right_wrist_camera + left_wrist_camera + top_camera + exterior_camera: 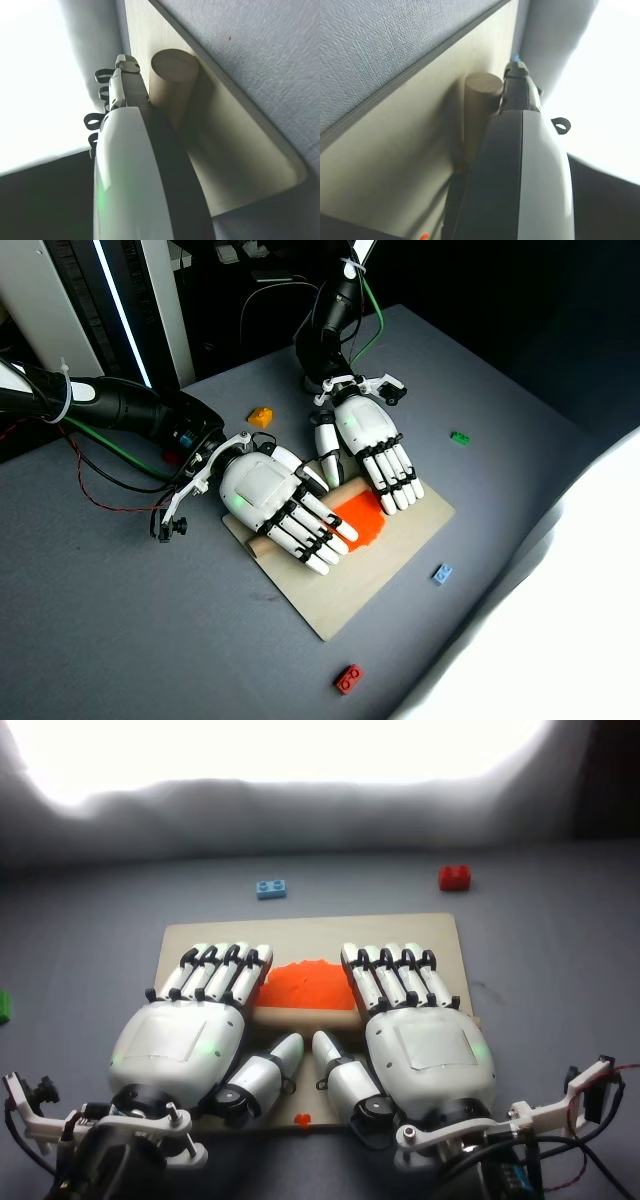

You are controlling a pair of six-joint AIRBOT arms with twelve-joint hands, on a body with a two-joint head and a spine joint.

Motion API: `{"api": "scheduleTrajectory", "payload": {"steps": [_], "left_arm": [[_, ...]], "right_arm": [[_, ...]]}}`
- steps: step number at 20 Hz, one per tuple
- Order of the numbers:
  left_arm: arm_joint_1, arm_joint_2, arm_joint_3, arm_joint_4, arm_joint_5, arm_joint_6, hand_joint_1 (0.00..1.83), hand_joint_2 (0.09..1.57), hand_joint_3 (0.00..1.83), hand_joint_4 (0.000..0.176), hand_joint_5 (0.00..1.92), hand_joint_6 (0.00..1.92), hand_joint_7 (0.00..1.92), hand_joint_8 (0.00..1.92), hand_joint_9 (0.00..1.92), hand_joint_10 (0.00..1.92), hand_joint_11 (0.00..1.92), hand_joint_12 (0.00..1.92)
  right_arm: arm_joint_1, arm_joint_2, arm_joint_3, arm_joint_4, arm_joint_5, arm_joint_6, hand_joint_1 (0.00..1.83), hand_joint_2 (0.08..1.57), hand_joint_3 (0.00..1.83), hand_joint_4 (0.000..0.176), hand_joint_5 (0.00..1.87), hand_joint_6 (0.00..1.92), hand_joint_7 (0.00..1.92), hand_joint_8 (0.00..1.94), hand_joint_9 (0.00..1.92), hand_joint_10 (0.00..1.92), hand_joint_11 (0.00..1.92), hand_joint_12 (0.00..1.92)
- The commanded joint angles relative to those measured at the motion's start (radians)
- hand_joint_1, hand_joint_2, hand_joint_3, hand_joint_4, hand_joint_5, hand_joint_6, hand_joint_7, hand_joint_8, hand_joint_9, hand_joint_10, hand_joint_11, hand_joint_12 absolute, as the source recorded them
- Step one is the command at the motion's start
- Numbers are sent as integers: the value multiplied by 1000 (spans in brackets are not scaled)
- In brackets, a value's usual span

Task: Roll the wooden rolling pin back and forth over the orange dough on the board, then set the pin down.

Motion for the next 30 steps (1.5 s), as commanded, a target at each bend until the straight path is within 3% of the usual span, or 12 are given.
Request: {"api": "scheduleTrajectory", "payload": {"steps": [1, 30], "left_arm": [[-10, -1, 6, 52, -94, -4, 0, 1431, 0, 0, 0, 0, 0, 0, 0, 0, 0, 0], [-59, -34, 87, 36, -34, -17, 0, 1547, 21, 0, 8, 1, 30, 7, 8, 3, 0, 0]], "right_arm": [[3, 3, 5, -72, 71, 10, 0, 1447, 0, 0, 29, 2, 57, 3, 28, 3, 0, 0], [25, 7, 75, -44, 13, 67, 0, 1519, 9, 0, 94, 22, 114, 20, 76, 21, 15, 7]]}}
